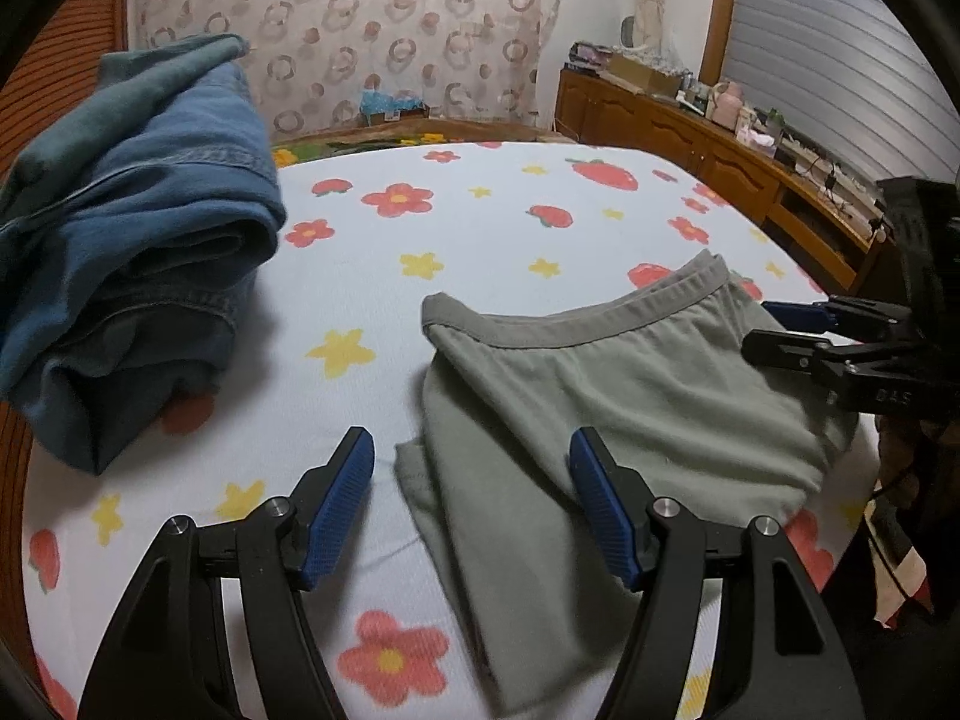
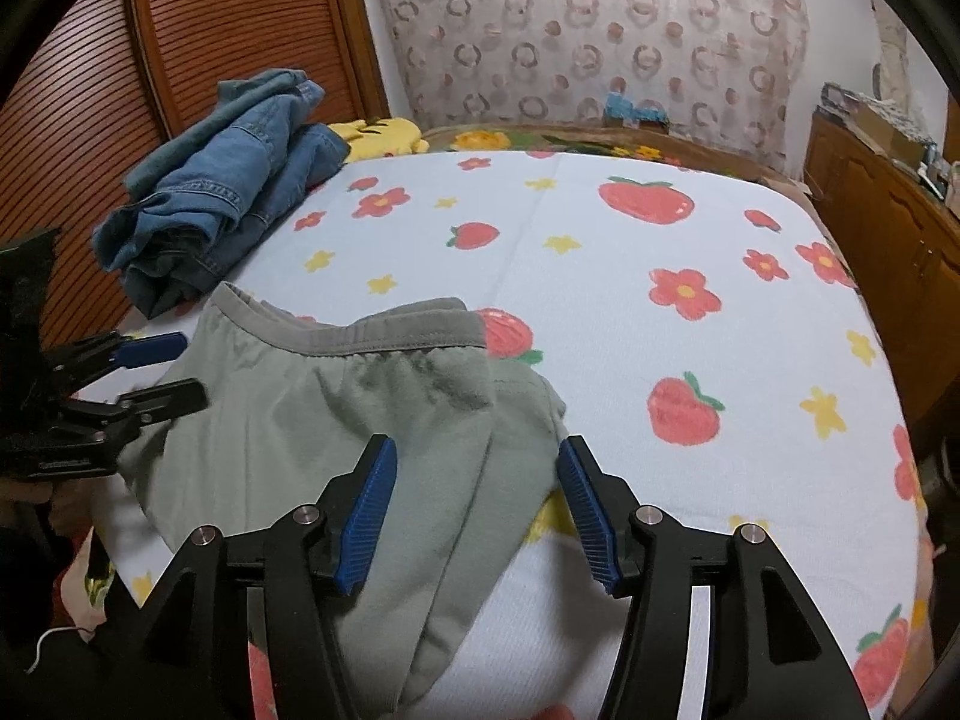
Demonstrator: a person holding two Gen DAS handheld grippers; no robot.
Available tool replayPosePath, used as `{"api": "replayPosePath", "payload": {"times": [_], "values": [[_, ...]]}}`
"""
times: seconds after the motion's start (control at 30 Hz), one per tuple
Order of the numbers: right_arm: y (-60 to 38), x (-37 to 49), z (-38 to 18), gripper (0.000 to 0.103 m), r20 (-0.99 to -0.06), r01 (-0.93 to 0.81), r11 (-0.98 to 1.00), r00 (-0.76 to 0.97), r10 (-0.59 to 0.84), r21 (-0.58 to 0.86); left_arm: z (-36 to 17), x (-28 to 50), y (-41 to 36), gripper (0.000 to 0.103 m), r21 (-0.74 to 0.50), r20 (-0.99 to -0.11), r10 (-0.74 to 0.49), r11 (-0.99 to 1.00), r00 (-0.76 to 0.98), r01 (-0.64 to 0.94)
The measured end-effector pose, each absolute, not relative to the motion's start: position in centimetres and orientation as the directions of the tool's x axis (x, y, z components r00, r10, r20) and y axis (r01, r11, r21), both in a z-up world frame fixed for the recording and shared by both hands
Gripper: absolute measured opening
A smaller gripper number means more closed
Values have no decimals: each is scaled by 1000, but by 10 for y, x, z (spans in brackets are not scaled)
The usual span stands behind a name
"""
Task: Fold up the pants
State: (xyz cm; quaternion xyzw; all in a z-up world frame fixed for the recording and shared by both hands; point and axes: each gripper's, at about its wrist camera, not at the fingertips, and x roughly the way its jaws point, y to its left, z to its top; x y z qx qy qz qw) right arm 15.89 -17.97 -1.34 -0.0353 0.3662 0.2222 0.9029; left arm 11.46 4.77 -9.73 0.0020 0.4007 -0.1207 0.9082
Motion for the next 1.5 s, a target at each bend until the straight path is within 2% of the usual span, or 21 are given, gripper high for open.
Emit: {"api": "replayPosePath", "payload": {"times": [0.23,0.5,0.57,0.63,0.73,0.9,1.0,1.07,1.13,1.5], "values": [[-178,170,-13,58,-689,-419,898,611,390,136,-99,114,62,52,-118,-735,-210,976,645,183],[-173,170,-17,58,-682,-444,885,605,410,139,-101,118,59,51,-113,-741,-210,975,638,190],[-171,168,-18,50,-681,-461,877,599,422,138,-101,119,57,51,-114,-742,-213,975,636,193],[-170,167,-19,33,-679,-482,864,586,442,146,-101,120,55,50,-113,-742,-215,974,635,197],[-169,163,-19,21,-675,-508,848,575,463,149,-102,122,51,45,-118,-746,-225,971,626,208],[-173,160,-18,18,-661,-516,845,585,470,144,-103,126,50,41,-135,-746,-241,968,621,213],[-173,157,-17,17,-653,-518,843,589,476,147,-104,126,50,30,-156,-740,-262,963,619,221],[-174,155,-16,17,-643,-518,842,594,483,154,-102,125,50,16,-179,-735,-286,956,615,231],[-176,152,-15,16,-632,-520,839,600,491,159,-98,121,49,10,-180,-721,-292,955,628,237],[-184,128,14,16,-546,-539,832,662,514,129,-49,98,43,8,-183,-616,-326,945,717,272]]}}
